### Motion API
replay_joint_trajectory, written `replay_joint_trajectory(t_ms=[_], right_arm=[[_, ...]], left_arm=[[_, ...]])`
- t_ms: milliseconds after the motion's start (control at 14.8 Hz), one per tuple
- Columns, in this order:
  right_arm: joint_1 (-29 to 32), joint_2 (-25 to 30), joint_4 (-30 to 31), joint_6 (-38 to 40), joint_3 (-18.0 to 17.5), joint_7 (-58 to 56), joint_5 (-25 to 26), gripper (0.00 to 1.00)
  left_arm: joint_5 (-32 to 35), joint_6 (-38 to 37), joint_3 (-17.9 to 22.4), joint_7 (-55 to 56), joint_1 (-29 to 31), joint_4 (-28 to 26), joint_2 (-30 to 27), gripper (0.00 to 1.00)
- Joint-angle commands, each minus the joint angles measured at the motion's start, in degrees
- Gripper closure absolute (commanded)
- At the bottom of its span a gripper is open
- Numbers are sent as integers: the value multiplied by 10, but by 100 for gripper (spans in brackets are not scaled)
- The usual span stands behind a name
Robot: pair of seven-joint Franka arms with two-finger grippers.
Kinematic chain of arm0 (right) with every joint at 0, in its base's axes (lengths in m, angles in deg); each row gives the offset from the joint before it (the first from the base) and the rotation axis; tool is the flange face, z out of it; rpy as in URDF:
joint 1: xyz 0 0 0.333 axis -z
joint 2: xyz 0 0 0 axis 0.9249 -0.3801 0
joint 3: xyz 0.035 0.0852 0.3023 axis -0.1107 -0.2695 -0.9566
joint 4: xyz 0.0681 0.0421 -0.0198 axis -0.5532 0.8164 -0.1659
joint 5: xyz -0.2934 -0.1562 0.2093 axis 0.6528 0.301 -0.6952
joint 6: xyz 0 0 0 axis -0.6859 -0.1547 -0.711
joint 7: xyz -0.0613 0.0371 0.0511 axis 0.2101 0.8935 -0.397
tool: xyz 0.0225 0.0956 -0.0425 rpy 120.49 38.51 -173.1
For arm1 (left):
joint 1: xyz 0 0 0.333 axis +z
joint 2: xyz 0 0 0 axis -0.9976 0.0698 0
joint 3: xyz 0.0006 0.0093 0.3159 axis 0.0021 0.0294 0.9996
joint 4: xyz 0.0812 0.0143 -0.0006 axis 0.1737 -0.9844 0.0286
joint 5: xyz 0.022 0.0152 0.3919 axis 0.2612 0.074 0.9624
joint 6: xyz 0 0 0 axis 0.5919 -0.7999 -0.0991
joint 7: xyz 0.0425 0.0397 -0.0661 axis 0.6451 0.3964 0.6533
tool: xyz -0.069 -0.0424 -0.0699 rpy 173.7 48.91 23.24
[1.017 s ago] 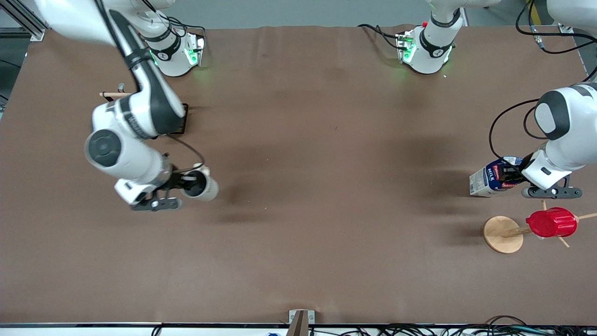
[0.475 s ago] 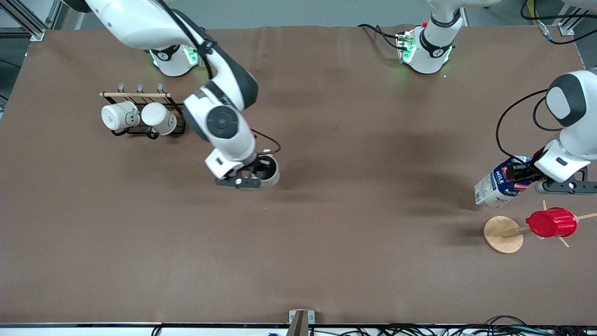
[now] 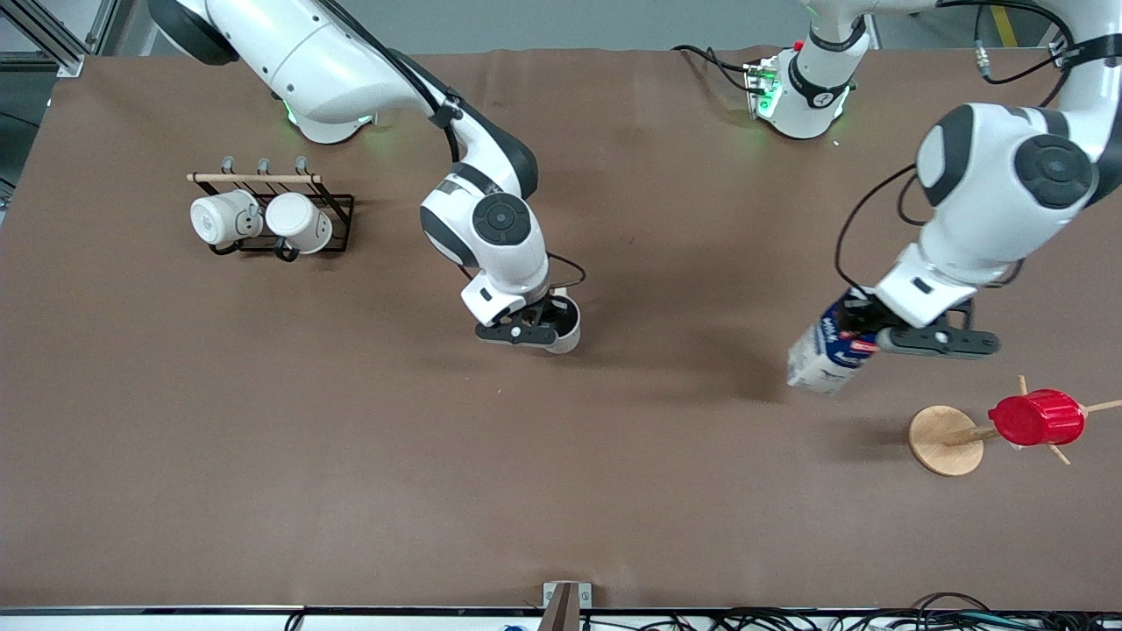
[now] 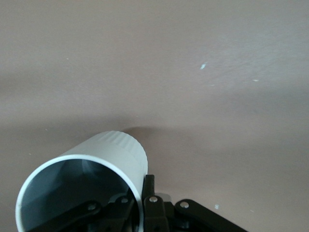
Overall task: Place cup and milk on table
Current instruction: 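Carry the mug with the right gripper while the left gripper carries the carton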
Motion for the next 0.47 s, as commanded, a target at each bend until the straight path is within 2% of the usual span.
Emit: replay_joint_trajectory(t_ms=[0,136,203,339,407], right_arm=[[-10,-28,-32,-1,-5,35,36,93],[-18,-37,-32,-1,-5,54,58,91],[-17,-37,-32,-1,-5,63,66,87],[-9,-35,-32,-1,-7,64,63,54],[-4,-28,-36,5,-13,63,61,27]], left_arm=[[7,-72,-51,55,4,90,57,86],[10,-100,-87,100,2,122,89,85],[11,-106,-101,118,-2,126,95,85],[31,-106,-130,160,-7,132,113,85],[49,-108,-149,183,-7,143,130,85]])
